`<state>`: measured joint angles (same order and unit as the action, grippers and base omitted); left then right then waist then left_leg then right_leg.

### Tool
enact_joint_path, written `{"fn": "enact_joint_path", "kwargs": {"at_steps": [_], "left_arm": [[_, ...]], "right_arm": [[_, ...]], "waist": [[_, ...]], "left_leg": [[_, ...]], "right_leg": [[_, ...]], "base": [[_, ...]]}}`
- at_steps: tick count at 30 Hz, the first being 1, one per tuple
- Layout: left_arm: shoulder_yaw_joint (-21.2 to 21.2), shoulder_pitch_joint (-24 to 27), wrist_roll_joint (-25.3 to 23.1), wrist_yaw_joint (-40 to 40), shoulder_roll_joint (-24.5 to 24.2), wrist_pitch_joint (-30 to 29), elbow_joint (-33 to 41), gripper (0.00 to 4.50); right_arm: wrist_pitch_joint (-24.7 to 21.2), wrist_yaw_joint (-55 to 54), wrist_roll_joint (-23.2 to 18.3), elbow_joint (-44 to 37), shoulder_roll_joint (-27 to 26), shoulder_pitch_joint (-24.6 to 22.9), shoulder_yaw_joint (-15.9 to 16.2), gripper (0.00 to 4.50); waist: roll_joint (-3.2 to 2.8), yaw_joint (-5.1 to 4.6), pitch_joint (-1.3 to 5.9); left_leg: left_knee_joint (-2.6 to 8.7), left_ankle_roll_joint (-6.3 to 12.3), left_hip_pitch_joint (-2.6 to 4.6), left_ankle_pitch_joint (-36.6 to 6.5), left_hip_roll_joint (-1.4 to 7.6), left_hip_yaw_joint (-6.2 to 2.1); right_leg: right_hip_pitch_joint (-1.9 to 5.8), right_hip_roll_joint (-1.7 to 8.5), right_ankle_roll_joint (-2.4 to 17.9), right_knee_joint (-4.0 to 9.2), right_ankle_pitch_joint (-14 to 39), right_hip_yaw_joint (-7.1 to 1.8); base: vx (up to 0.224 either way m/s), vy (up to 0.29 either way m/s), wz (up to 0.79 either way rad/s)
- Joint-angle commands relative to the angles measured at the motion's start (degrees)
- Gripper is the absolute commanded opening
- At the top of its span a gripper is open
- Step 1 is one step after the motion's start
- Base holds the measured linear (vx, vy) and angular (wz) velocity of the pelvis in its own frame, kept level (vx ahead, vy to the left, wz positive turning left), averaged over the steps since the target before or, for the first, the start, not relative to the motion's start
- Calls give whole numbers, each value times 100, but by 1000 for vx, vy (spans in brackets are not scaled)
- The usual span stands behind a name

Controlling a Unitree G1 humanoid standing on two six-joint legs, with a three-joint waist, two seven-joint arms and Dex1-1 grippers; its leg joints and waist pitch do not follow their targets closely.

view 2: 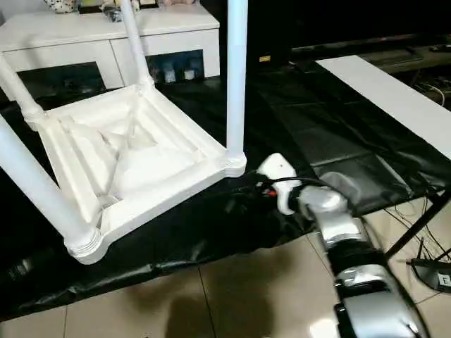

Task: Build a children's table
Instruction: Rotate table base

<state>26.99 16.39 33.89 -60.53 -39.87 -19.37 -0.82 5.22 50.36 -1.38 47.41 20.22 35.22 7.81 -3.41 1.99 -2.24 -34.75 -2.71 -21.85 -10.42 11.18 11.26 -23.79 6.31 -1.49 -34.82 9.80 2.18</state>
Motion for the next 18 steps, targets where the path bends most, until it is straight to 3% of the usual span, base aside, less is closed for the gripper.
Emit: {"fn": "enact_joint_path", "kwargs": {"at_steps": [1, 3, 8, 13, 14, 15, 17, 18], "left_arm": [[104, -159, 121, 61, -54, -96, 141, 444], [69, -380, 196, 128, 6, -135, 292, 444], [-413, -1053, 541, 257, 293, -388, 765, 444], [-1053, -1873, 309, 478, 746, -338, 628, 444], [-1140, -2011, 290, 526, 846, -336, 606, 444], [-1225, -2123, 319, 548, 921, -394, 626, 444], [-1451, -2310, 433, 506, 1046, -548, 800, 444], [-1556, -2381, 530, 477, 1101, -647, 925, 444]], "right_arm": [[-149, -259, 52, -116, -110, -28, 12, 387], [-260, -584, 102, -39, -264, 39, -23, 387], [-459, -1547, 263, 342, -691, 208, -90, 387], [-546, -2257, 81, 837, -1199, 393, -312, 387], [-534, -2328, 83, 890, -1272, 421, -309, 387], [-528, -2379, 90, 925, -1330, 447, -305, 387], [-511, -2437, 99, 1005, -1449, 520, -313, 387], [-499, -2469, 107, 1041, -1483, 555, -317, 387]], "waist": [[-17, 17, 237], [-47, 21, 240], [-25, 52, 253], [-29, 57, 282], [-22, 51, 287], [-62, 54, 303], [-75, 71, 318], [-79, 72, 323]], "left_leg": [[569, -185, 175, -3149, 134, -97], [579, -224, 179, -3097, 139, -103], [572, -309, 210, -3001, 129, -88], [559, -349, 178, -2803, 110, -94], [559, -334, 152, -2691, 108, -93], [557, -336, 161, -2588, 111, -88], [539, -316, 178, -2508, 107, -63], [541, -298, 143, -2423, 108, -70]], "right_leg": [[87, 29, 1066, 491, 2566, -68], [83, 47, 1098, 486, 2537, -83], [70, 56, 1157, 475, 2426, -100], [111, 78, 1140, 441, 2247, -109], [133, 74, 1129, 427, 2112, -109], [138, 74, 1166, 416, 1937, -108], [128, 59, 1272, 397, 1715, -106], [159, 60, 1317, 365, 1576, -100]], "base": [[0, 0, 0], [0, 0, 0], [0, 0, 0], [0, 0, 0], [0, 0, 0], [0, 0, 0], [0, 0, 0], [0, 0, 0]]}}
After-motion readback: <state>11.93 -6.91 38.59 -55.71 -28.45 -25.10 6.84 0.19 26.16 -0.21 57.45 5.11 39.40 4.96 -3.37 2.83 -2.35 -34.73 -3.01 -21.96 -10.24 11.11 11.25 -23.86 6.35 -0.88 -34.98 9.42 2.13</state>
